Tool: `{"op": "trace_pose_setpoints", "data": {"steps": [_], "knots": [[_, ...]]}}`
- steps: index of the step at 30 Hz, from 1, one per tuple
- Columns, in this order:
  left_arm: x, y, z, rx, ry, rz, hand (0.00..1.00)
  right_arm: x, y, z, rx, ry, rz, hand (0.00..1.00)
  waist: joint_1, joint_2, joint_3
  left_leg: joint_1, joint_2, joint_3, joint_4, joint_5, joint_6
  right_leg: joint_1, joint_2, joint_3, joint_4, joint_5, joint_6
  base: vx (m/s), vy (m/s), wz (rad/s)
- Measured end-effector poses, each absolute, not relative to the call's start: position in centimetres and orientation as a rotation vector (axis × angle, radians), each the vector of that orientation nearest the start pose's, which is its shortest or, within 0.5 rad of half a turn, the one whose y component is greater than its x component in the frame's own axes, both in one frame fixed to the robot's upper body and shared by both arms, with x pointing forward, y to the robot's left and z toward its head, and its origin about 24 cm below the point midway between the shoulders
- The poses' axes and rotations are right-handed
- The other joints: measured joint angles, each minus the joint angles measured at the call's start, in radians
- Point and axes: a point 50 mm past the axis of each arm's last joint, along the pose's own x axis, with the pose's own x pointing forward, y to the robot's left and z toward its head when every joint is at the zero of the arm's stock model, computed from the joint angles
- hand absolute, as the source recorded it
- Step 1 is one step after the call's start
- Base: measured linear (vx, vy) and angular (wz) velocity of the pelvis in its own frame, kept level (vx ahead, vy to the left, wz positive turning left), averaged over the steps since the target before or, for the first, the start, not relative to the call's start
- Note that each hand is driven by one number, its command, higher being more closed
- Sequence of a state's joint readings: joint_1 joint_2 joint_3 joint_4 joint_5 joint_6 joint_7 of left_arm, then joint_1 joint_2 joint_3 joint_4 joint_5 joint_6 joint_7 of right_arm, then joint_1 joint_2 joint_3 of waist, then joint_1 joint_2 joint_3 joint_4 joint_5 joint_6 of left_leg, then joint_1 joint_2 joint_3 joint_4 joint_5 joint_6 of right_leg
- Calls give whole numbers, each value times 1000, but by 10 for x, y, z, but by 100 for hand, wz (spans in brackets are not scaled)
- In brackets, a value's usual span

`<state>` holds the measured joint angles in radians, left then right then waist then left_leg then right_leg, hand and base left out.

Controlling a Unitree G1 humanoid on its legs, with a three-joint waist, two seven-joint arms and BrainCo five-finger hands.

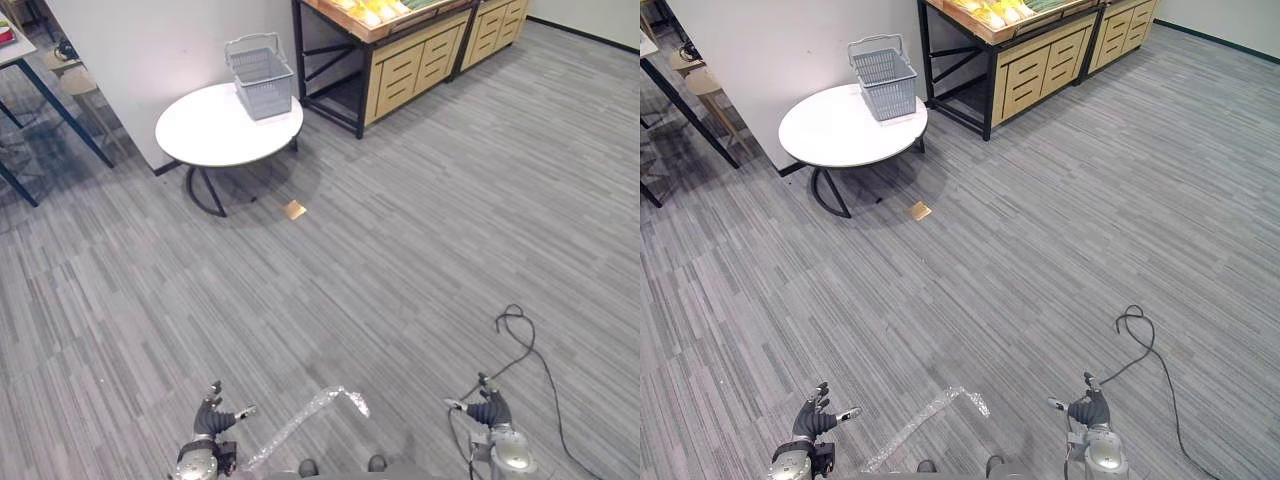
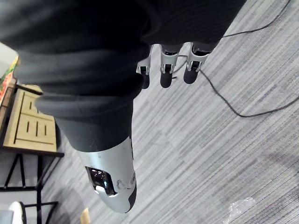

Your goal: Pick vegetable in the basket

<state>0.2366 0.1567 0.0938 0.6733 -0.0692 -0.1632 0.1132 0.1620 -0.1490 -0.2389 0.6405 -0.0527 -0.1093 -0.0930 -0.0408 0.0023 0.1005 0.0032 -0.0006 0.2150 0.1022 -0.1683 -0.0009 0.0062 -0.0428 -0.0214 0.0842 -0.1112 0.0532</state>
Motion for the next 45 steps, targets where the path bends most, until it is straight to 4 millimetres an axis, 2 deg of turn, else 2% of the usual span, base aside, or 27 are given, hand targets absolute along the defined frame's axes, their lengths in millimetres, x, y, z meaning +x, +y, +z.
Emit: {"op": "trace_pose_setpoints", "data": {"steps": [5,7,10,14,16,18,19,20,21,22,23,24,25,27,28,32,34,35,36,37,38,40,41,42,43,44,45], "knots": [[122,231,-112,79,687,332,0,147,-256,-99,-161,655,-394,0,2,-1,0,-87,1,6,129,-94,17,-73,-17,-2,96,-76,32,100,62,-1],[127,229,-107,60,655,336,0,149,-255,-99,-154,651,-397,0,6,-1,4,-104,-2,4,183,-148,33,-127,-31,-6,245,-124,57,162,99,-4],[139,231,-100,78,614,316,0,157,-246,-94,-148,613,-366,0,-5,-6,28,-24,-17,-27,175,-186,52,-297,-55,-30,665,-152,77,275,127,17],[151,228,-96,91,585,305,0,169,-240,-81,-161,539,-334,0,-13,8,51,124,2,-69,78,-201,38,-449,-17,-117,649,-205,23,511,60,22],[169,220,-93,77,553,279,0,176,-244,-75,-203,514,-304,0,-45,54,99,189,64,-100,63,-195,-4,-531,62,-173,431,-97,-40,636,-17,66],[175,220,-91,81,547,271,0,175,-242,-73,-208,504,-296,0,-60,43,103,232,63,-124,63,-194,-55,-552,95,-169,189,93,-71,710,-55,49],[174,221,-92,85,550,272,0,170,-242,-74,-209,509,-295,0,-62,26,95,266,56,-135,86,-211,-85,-548,106,-169,119,186,-119,806,-116,34],[175,216,-96,70,567,268,0,167,-247,-72,-222,511,-303,0,-62,51,104,290,80,-140,150,-223,-115,-557,115,-180,204,267,-174,640,-93,27],[179,214,-95,67,562,262,0,173,-245,-70,-216,498,-300,0,-61,71,119,272,102,-132,205,-197,-160,-555,118,-188,253,235,-194,770,-113,32],[184,212,-93,57,549,261,0,180,-240,-67,-212,478,-280,0,-67,68,130,210,101,-123,363,-55,-195,-535,103,-190,318,153,-199,756,-149,22],[182,207,-95,38,555,260,0,185,-234,-64,-215,454,-251,0,-63,69,149,146,107,-119,560,205,-170,-432,102,-178,294,99,-192,758,-177,18],[180,204,-96,31,559,258,0,187,-231,-62,-215,443,-238,0,-53,70,155,109,132,-118,674,232,-169,-372,108,-170,269,84,-192,738,-200,11],[177,203,-97,28,560,259,0,191,-222,-60,-202,420,-216,0,-55,65,159,22,198,-71,906,177,-115,-255,118,-167,215,60,-190,672,-172,4],[174,201,-98,20,561,261,0,198,-213,-53,-184,374,-203,0,-21,39,168,-105,264,23,1067,88,-56,-97,128,-130,119,46,-195,696,-166,-21],[170,199,-98,10,561,264,0,199,-212,-47,-177,342,-206,0,1,30,167,-192,283,70,1063,41,-61,-5,128,-111,36,35,-179,601,-107,-31],[160,198,-102,8,588,265,0,211,-212,-43,-185,323,-199,0,16,13,175,-357,216,148,619,-7,-55,131,104,-65,-53,-15,-161,590,-8,-31],[155,194,-105,2,604,259,0,208,-219,-46,-208,348,-208,0,35,23,171,-361,124,106,166,85,-84,202,92,-38,-67,-67,-108,588,97,-46],[152,194,-106,4,611,259,0,208,-220,-47,-212,352,-209,0,38,28,168,-361,114,90,99,118,-71,222,93,-29,-73,-81,-89,622,171,-63],[149,195,-108,11,625,260,0,206,-220,-50,-213,369,-211,0,52,29,161,-355,97,67,85,237,-7,261,83,-10,-72,-113,-55,649,220,-56],[147,197,-110,16,639,262,0,203,-219,-53,-215,385,-208,0,59,11,142,-352,69,64,94,282,61,268,59,-3,-56,-131,-34,803,288,-18],[152,193,-108,10,627,251,0,199,-220,-56,-216,395,-215,0,42,-13,120,-350,27,60,109,235,96,232,9,-12,37,-150,-6,808,304,24],[155,187,-108,-2,621,238,0,195,-223,-58,-212,413,-237,0,40,-21,120,-317,-9,59,150,170,106,173,-27,-7,256,-156,14,665,255,38],[150,189,-111,9,643,240,0,191,-222,-62,-201,429,-243,0,36,-37,113,-245,-51,48,165,99,113,94,-61,-3,533,-89,106,541,199,22],[150,189,-111,9,643,240,0,191,-222,-62,-201,429,-243,0,36,-37,113,-245,-51,48,165,99,113,94,-61,-3,533,-89,106,669,212,49],[147,192,-112,32,653,232,0,192,-217,-62,-207,429,-222,0,20,-37,113,-148,-74,14,180,20,122,-28,-95,11,885,-34,128,640,136,43],[145,195,-114,42,665,233,0,193,-212,-64,-213,432,-199,0,17,-33,113,-74,-78,0,169,-3,126,-102,-113,-9,1016,-77,53,613,102,49],[144,195,-114,46,670,232,0,195,-209,-63,-212,428,-187,0,14,-31,113,-37,-77,-10,156,-6,127,-137,-116,-19,1042,-93,25,573,51,38]]}}
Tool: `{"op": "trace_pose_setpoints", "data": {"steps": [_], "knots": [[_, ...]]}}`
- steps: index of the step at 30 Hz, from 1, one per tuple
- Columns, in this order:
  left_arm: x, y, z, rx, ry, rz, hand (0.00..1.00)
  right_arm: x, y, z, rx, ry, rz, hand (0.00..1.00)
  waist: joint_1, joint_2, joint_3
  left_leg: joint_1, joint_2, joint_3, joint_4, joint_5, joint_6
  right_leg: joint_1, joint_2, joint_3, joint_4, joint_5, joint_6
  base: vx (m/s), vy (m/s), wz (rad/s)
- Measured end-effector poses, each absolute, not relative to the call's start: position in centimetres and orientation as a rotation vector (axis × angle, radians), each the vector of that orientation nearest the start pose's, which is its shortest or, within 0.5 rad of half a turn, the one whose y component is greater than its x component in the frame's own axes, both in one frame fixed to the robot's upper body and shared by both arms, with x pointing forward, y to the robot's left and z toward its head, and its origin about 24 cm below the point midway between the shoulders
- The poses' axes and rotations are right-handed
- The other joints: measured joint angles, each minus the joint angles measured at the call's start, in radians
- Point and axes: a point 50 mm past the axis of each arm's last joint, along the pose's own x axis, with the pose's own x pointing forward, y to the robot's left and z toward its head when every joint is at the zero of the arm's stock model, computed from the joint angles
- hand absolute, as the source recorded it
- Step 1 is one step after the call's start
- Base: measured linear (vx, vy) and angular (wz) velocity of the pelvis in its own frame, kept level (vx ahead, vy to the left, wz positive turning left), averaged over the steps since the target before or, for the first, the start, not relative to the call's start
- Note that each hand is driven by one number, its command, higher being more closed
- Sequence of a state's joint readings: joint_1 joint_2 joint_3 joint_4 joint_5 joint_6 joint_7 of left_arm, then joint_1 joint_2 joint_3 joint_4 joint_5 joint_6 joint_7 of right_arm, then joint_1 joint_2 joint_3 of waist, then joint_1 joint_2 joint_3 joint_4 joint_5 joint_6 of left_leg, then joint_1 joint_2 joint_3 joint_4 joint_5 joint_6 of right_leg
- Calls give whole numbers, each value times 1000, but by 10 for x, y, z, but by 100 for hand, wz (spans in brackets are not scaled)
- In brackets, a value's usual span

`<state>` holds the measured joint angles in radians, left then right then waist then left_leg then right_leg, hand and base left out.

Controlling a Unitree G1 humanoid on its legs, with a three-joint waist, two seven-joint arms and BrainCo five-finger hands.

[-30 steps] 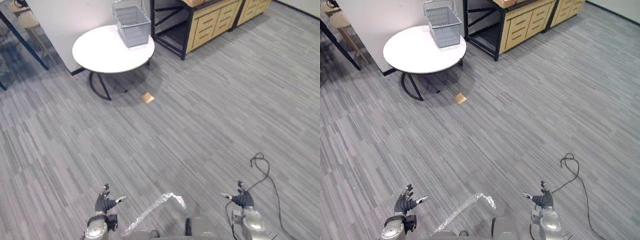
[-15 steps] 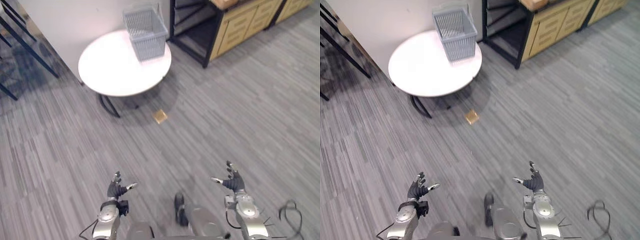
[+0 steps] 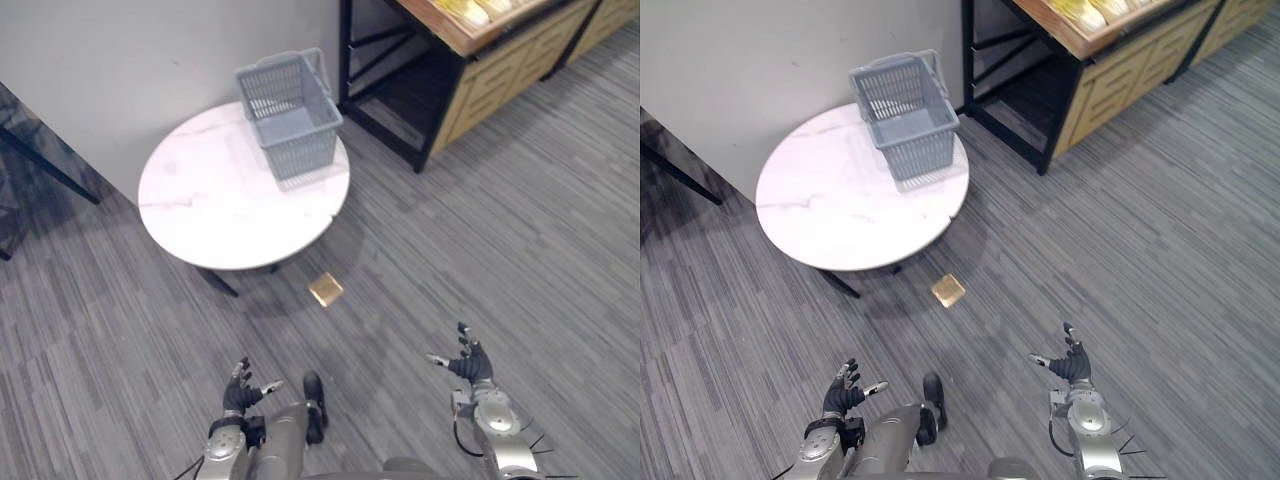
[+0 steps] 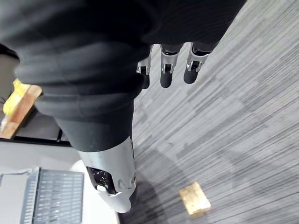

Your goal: Pick vegetable in the basket

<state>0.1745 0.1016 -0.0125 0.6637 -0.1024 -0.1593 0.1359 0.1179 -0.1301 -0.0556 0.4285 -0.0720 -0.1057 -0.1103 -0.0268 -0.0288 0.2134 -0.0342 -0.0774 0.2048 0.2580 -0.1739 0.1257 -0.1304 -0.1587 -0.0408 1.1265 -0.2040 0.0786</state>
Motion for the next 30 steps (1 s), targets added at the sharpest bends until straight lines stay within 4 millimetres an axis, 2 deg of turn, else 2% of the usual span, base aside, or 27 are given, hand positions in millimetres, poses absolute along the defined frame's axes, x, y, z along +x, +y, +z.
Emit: {"op": "trace_pose_setpoints", "data": {"steps": [1,2,4,5,6,7,8,9,10,11,12,13,14,15,16,17,19,20,21,22,23,24,26,28,30], "knots": [[144,195,-115,51,674,228,0,197,-203,-63,-207,418,-167,0,-12,7,0,63,9,-23,-31,0,0,-61,2,-25,-9,-27,-35,648,9,56],[145,197,-114,57,673,227,0,199,-197,-61,-196,407,-156,0,-18,12,-1,127,27,-48,-65,-2,-3,-143,21,-42,-86,-59,-42,642,-25,61],[147,196,-115,59,673,222,0,201,-195,-60,-189,401,-154,0,-21,16,1,166,46,-68,-76,-7,-10,-192,43,-45,-205,-71,-29,483,-93,49],[149,194,-114,56,669,215,0,200,-196,-61,-190,405,-156,0,-23,21,6,195,65,-74,-77,-15,-23,-210,60,-39,-330,-69,-29,547,-187,62],[149,193,-115,54,674,213,0,198,-197,-62,-191,411,-158,0,-25,24,7,230,85,-94,-77,-26,-40,-220,86,-34,-517,-33,-24,671,-270,74],[147,196,-117,63,686,215,0,198,-195,-62,-188,411,-155,0,-25,6,-3,249,88,-122,-73,-50,-78,-214,96,-9,-740,66,-16,561,-260,74],[144,198,-118,73,695,215,0,197,-195,-62,-187,409,-154,0,-27,-17,-11,262,79,-136,-65,-70,-108,-206,89,15,-845,139,-9,593,-303,85],[143,193,-121,68,715,201,0,193,-200,-63,-202,418,-160,0,-31,-9,-13,287,94,-181,-42,-123,-149,-205,91,19,-804,275,-64,543,-281,76],[146,187,-122,55,716,190,0,196,-203,-60,-210,412,-168,0,-22,19,-16,281,134,-189,-8,-120,-173,-213,106,-2,-733,209,-79,530,-278,71],[146,185,-122,52,713,188,0,197,-204,-58,-210,400,-174,0,-24,25,-17,273,138,-200,20,-109,-189,-212,101,-22,-705,179,-84,549,-312,83],[147,181,-121,53,708,180,0,197,-204,-49,-207,359,-182,0,-34,33,-14,217,168,-204,176,-80,-237,-169,92,-73,-680,115,-99,447,-282,90],[147,180,-122,48,708,180,0,196,-203,-46,-207,343,-179,0,-41,36,-13,178,187,-196,279,-54,-266,-138,92,-96,-686,97,-107,433,-276,98],[146,177,-122,37,710,183,0,196,-202,-40,-208,318,-176,0,-39,46,-6,123,233,-169,435,-19,-286,-78,103,-116,-712,85,-114,368,-227,44],[144,173,-122,25,706,179,0,198,-197,-34,-202,285,-167,0,-21,56,-9,78,292,-95,553,-35,-267,-9,121,-134,-757,79,-122,388,-235,31],[138,171,-124,20,721,175,0,200,-195,-30,-199,259,-174,0,-14,43,-17,43,312,-39,544,-57,-229,42,120,-146,-812,78,-124,306,-181,11],[137,170,-124,20,721,169,0,201,-194,-29,-197,250,-174,0,-14,43,-27,27,311,-21,504,-67,-214,63,119,-149,-841,81,-123,268,-120,18],[138,171,-124,24,721,158,0,212,-193,-21,-233,207,-162,0,-10,53,-28,0,288,-14,298,-73,-203,112,115,-152,-904,96,-117,277,-44,1],[137,172,-124,29,726,157,0,220,-194,-15,-288,174,-149,0,-10,61,-32,-14,260,-34,138,-56,-215,116,104,-148,-908,100,-111,231,34,-9],[136,172,-125,30,732,156,0,222,-194,-12,-319,161,-134,0,-10,68,-33,-14,247,-45,69,-25,-228,118,104,-147,-914,103,-105,229,60,-10],[135,171,-126,32,735,150,0,226,-197,-8,-373,141,-124,0,-12,85,-32,-14,242,-59,-15,59,-231,123,112,-145,-924,105,-97,178,98,-10],[135,171,-127,44,743,136,0,231,-199,-4,-433,123,-110,0,-9,107,-33,-12,242,-65,-55,113,-229,131,122,-136,-933,102,-80,154,119,-4],[136,172,-128,59,746,129,0,233,-197,-2,-465,114,-102,0,-10,101,-36,-7,231,-65,-71,120,-222,132,121,-134,-940,108,-70,188,163,0],[136,179,-128,118,750,100,0,249,-185,12,-577,28,-45,0,-11,72,-33,16,196,-53,-149,149,-204,122,91,-116,-965,118,-48,108,122,0],[134,181,-129,144,758,83,0,265,-174,28,-667,-57,-3,0,-8,70,-34,16,176,-40,-191,167,-190,108,75,-103,-986,131,-30,27,100,-8],[133,181,-130,162,766,67,0,282,-163,45,-744,-145,28,0,1,78,-29,16,159,-28,-213,174,-180,95,62,-89,-996,141,-18,6,114,-16]]}}
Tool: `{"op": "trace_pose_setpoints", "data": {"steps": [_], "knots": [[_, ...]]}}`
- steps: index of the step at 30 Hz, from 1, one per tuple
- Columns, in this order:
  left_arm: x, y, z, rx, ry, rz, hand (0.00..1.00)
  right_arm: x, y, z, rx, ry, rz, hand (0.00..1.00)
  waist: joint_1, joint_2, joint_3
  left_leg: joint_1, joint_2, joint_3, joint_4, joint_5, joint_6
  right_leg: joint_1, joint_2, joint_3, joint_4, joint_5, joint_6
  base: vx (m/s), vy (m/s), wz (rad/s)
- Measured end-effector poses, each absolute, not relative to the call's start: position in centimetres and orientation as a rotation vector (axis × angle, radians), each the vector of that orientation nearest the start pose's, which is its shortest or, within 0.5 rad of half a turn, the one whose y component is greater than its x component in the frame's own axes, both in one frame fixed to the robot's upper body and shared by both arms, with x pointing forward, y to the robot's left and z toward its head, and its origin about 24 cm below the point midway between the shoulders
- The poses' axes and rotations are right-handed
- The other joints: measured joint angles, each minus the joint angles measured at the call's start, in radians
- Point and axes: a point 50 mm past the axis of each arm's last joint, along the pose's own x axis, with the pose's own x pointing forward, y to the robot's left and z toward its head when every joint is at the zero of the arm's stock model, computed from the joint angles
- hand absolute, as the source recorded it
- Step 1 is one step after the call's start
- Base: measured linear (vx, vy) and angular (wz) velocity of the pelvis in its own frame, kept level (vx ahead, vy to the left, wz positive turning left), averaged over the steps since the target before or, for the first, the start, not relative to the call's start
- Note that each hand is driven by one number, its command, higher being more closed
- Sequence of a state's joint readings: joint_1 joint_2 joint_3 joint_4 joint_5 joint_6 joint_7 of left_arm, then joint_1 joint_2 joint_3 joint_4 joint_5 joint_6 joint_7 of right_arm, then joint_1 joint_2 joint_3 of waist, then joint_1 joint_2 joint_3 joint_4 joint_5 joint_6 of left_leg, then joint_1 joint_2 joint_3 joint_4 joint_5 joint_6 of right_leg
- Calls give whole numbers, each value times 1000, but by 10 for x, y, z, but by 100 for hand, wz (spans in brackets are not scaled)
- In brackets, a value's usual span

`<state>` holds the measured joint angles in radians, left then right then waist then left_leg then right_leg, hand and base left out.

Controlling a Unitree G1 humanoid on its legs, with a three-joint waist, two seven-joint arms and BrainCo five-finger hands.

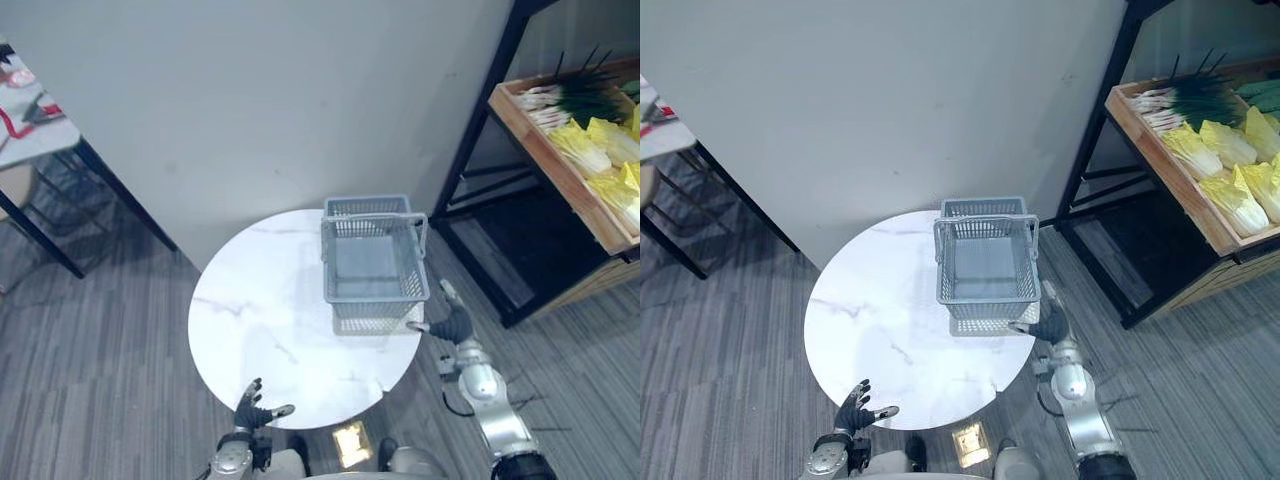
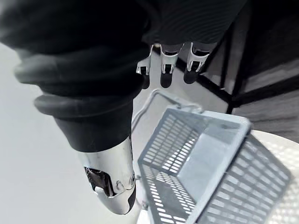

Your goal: Pick vegetable in the basket

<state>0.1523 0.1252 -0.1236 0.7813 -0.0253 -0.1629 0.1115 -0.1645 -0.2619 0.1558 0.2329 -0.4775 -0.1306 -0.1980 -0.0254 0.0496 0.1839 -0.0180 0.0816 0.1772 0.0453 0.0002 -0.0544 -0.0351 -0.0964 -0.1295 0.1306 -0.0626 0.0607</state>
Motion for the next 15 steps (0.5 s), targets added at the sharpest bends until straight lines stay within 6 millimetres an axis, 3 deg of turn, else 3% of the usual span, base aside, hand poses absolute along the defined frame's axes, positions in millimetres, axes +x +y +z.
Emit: {"op": "trace_pose_setpoints", "data": {"steps": [6,8,15], "knots": [[148,190,-124,196,720,67,0,335,-139,100,-936,-355,57,0,24,21,44,-67,-34,8,-45,42,27,-74,-18,13,-36,51,12,-43,82,-5],[162,192,-117,204,674,69,0,356,-149,124,-1040,-383,29,0,43,22,91,-98,-37,5,-48,58,35,-101,-18,15,-48,73,11,-105,37,3],[170,194,-112,176,636,105,0,391,-185,202,-1247,-446,-123,0,42,46,147,-153,-50,-24,-105,114,44,-168,-24,0,-49,92,11,-59,27,11]]}}
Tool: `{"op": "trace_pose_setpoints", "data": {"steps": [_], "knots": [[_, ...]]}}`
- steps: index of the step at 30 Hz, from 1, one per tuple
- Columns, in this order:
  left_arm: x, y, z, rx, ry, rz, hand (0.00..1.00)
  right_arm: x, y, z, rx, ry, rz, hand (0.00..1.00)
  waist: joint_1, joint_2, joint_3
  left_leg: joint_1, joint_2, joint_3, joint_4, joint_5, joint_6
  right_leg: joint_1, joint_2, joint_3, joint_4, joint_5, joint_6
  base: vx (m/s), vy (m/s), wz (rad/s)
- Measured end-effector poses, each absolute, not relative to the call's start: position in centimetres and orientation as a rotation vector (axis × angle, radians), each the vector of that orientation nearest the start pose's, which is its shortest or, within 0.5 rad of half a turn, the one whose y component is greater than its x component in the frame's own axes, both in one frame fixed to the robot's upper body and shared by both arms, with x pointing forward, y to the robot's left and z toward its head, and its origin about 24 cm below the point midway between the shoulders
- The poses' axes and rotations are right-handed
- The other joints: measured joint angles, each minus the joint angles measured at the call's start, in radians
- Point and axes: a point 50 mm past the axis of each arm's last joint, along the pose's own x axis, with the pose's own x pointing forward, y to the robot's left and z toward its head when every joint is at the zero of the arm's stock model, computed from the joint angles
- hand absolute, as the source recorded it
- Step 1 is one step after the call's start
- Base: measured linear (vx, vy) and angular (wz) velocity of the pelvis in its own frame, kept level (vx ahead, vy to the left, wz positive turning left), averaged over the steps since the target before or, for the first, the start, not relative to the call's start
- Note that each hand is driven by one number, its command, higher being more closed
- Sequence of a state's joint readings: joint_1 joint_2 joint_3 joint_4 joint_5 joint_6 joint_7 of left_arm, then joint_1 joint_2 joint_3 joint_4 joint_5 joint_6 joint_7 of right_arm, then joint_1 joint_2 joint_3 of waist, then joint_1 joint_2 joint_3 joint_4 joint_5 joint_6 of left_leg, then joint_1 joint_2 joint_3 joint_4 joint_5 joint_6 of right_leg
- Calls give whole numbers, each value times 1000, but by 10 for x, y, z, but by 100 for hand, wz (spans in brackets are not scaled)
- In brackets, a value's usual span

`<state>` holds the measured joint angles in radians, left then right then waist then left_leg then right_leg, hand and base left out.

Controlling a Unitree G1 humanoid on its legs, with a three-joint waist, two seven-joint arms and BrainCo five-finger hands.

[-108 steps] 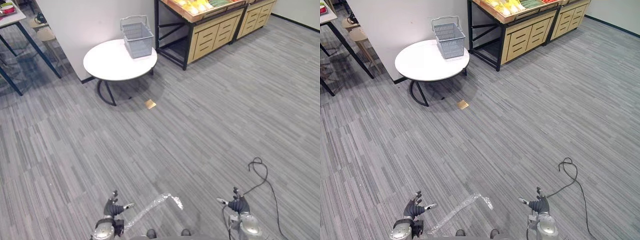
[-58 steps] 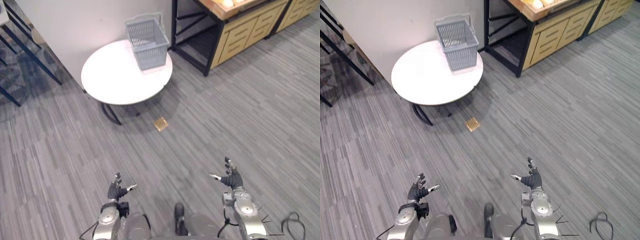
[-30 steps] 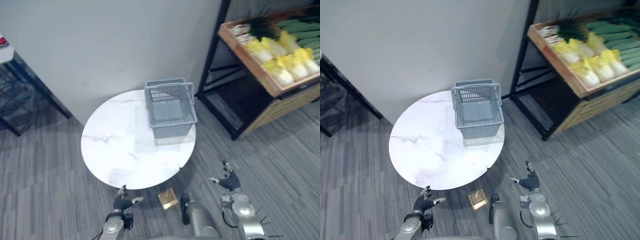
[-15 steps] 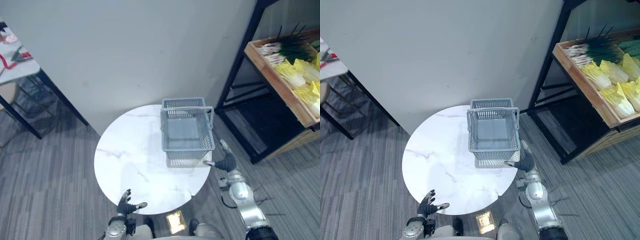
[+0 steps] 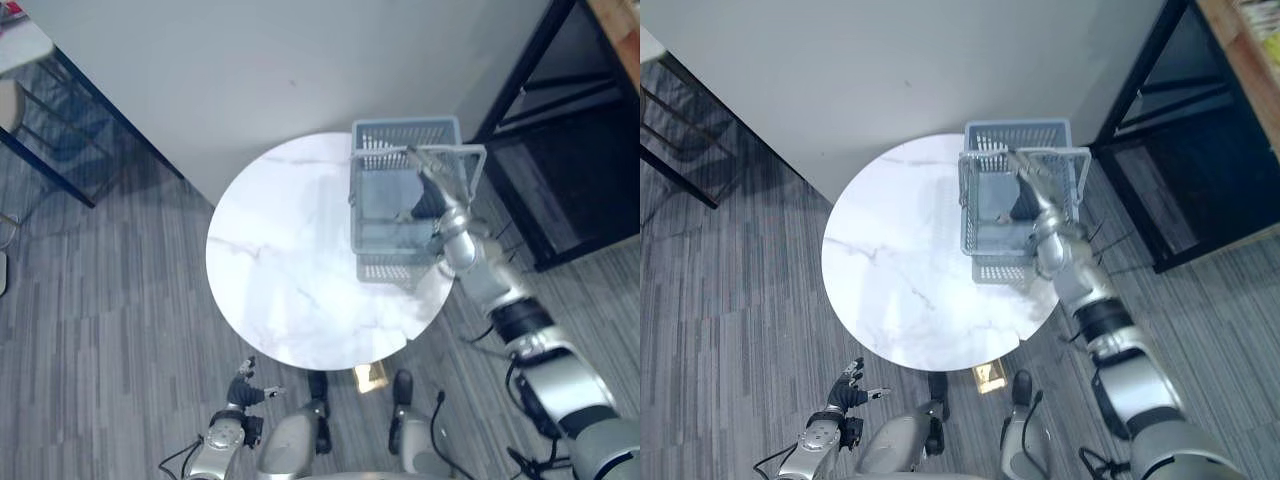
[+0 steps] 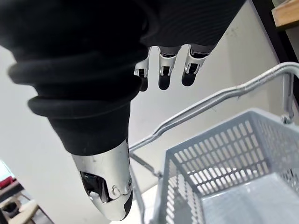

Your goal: Pick vegetable in the basket

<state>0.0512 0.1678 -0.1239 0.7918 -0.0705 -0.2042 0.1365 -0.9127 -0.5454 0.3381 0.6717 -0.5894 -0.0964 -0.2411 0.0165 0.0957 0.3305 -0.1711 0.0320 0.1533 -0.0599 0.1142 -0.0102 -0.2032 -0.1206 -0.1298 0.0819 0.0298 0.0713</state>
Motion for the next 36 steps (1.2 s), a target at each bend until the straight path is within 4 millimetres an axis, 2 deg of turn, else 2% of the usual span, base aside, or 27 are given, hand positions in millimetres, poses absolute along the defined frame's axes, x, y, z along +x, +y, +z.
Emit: {"op": "trace_pose_setpoints", "data": {"steps": [2,5,7,10,13,14,17,20,29,33,35,36], "knots": [[173,194,-111,161,626,113,0,398,-196,227,-1302,-446,-188,0,0,9,18,-11,0,-14,-11,15,0,-9,1,-11,0,1,-2,-8,10,16],[176,193,-109,139,612,121,0,402,-208,250,-1331,-449,-265,0,3,25,29,-30,1,-29,-11,22,-1,-20,2,-25,0,2,-3,16,3,16],[182,192,-105,123,588,125,0,403,-223,265,-1359,-420,-332,0,9,40,39,-50,1,-50,-12,31,-2,-30,3,-40,0,2,-3,17,5,23],[191,190,-99,100,544,128,0,403,-239,275,-1391,-377,-380,0,18,54,59,-59,2,-73,-25,48,-4,-34,4,-58,1,2,-4,7,-2,20],[196,188,-96,97,526,124,0,405,-250,269,-1418,-308,-387,0,31,66,68,-72,2,-84,-33,56,-6,-47,5,-64,5,1,-5,4,-2,9],[196,188,-95,97,525,123,0,405,-251,267,-1421,-296,-382,100,31,68,69,-75,1,-87,-33,57,-6,-48,4,-65,5,1,-6,21,9,17],[199,187,-94,90,520,121,0,405,-258,260,-1427,-229,-361,100,43,83,84,-80,1,-104,-33,63,-10,-48,5,-69,9,-3,-9,22,1,13],[204,185,-91,88,501,110,0,403,-265,266,-1431,-225,-380,100,52,95,91,-81,2,-122,-34,68,-13,-50,5,-77,28,-16,-14,11,-14,15],[203,181,-92,92,505,93,0,399,-264,255,-1314,-253,-365,100,51,94,91,-84,5,-130,-34,73,-16,-72,4,-73,74,-42,-19,13,-14,4],[202,181,-93,96,519,92,0,390,-267,241,-1186,-283,-364,100,48,92,91,-64,5,-124,-35,73,-16,-58,5,-59,74,-42,-19,29,-5,-5],[201,181,-95,97,533,93,0,385,-270,229,-1105,-282,-360,100,41,91,91,-48,5,-123,-36,72,-16,-42,5,-58,72,-42,-19,10,-2,-2],[198,182,-97,97,545,96,0,381,-269,217,-1036,-273,-352,100,28,85,89,-35,5,-123,-36,72,-17,-29,5,-57,70,-42,-19,0,0,0]]}}
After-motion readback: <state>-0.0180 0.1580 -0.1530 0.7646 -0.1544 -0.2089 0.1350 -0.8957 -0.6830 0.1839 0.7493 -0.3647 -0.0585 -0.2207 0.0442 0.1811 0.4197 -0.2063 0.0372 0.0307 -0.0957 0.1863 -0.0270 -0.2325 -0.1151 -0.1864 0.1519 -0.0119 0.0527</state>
